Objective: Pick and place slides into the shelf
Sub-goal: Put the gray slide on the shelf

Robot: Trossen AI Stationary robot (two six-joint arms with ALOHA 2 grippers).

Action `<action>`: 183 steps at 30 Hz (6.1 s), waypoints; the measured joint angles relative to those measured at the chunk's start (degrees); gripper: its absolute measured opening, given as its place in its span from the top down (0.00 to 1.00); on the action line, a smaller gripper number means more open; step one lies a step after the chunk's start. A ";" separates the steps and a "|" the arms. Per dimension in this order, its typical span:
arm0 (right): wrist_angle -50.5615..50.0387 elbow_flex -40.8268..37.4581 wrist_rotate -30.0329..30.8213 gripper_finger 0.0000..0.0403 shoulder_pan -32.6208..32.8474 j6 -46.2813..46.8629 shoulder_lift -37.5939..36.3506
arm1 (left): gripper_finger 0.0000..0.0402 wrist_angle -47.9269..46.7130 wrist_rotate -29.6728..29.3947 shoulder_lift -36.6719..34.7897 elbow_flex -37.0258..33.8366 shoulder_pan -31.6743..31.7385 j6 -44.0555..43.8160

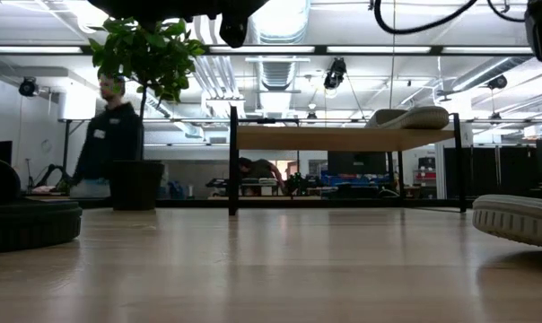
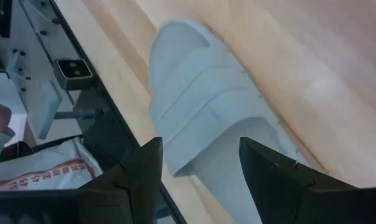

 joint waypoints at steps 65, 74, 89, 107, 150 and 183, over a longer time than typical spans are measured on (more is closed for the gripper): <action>-5.78 9.56 18.69 0.50 11.02 26.02 18.84 | 0.60 0.00 0.00 0.00 -1.53 -0.37 0.24; -2.21 9.56 19.61 0.50 11.00 25.82 21.69 | 0.60 0.07 -0.01 -0.01 -1.57 -0.37 0.26; 1.28 9.56 24.95 0.50 10.96 24.31 25.19 | 0.60 0.07 -0.03 0.00 -1.57 -0.35 0.26; 2.96 9.53 29.20 0.50 10.89 21.39 25.19 | 0.60 0.09 -0.04 0.00 -1.57 -0.35 0.26; 3.57 7.57 23.05 0.89 10.87 14.35 25.17 | 0.60 0.04 -0.07 0.00 -1.66 -0.35 0.24; 5.34 9.40 44.48 0.98 10.85 2.23 21.88 | 0.60 0.05 -0.13 0.00 -1.68 -0.39 0.21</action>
